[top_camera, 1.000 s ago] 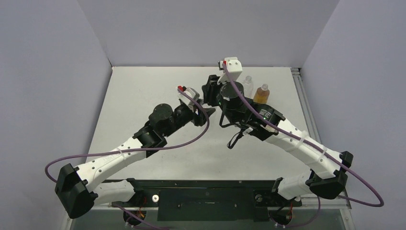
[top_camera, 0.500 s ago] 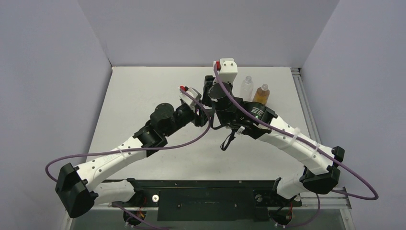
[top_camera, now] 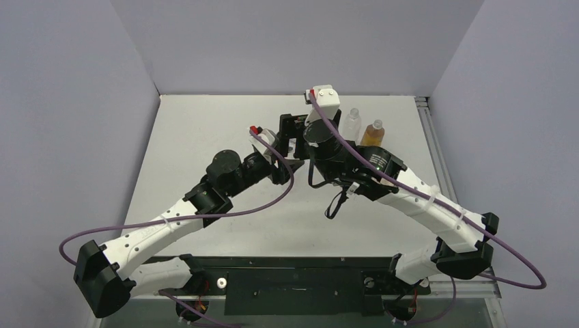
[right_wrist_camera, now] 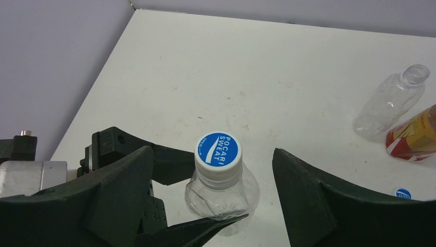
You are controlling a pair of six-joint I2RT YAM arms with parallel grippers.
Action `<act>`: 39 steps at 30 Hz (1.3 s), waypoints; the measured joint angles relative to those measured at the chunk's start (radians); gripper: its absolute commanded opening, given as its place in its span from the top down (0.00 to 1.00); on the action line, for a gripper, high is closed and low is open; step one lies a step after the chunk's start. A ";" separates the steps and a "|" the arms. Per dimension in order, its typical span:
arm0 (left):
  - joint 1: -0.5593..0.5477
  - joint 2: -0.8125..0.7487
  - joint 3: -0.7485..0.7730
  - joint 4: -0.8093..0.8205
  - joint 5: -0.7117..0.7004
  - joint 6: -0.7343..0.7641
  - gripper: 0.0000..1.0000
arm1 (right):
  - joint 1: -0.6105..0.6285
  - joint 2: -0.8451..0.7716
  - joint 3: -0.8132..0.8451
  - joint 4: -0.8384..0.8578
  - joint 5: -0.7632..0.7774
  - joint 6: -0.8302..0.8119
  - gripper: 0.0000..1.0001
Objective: Screw on the bottle caps
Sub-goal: Screw the bottle cap onto the plastic bottle.
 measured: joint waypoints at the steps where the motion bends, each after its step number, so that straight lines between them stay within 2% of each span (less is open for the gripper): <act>1: 0.001 -0.005 -0.004 0.000 0.011 -0.002 1.00 | -0.005 -0.007 -0.004 -0.001 -0.015 0.000 0.18; 6: 0.017 -0.020 -0.021 0.000 0.087 -0.013 1.00 | -0.078 -0.105 -0.095 0.030 -0.141 -0.010 0.17; 10: 0.034 -0.027 -0.024 0.000 0.166 -0.022 1.00 | -0.159 -0.205 -0.192 0.075 -0.321 -0.039 0.17; 20: 0.049 -0.045 -0.050 0.010 0.344 -0.055 1.00 | -0.262 -0.319 -0.283 0.177 -0.752 -0.121 0.18; 24: 0.051 -0.052 -0.061 0.020 0.389 -0.068 1.00 | -0.311 -0.328 -0.322 0.225 -0.845 -0.119 0.24; 30: 0.055 -0.069 -0.064 0.041 0.439 -0.084 1.00 | -0.380 -0.348 -0.439 0.341 -0.982 -0.054 0.40; 39: 0.064 -0.071 -0.069 0.051 0.467 -0.099 1.00 | -0.392 -0.354 -0.499 0.480 -1.084 0.038 0.48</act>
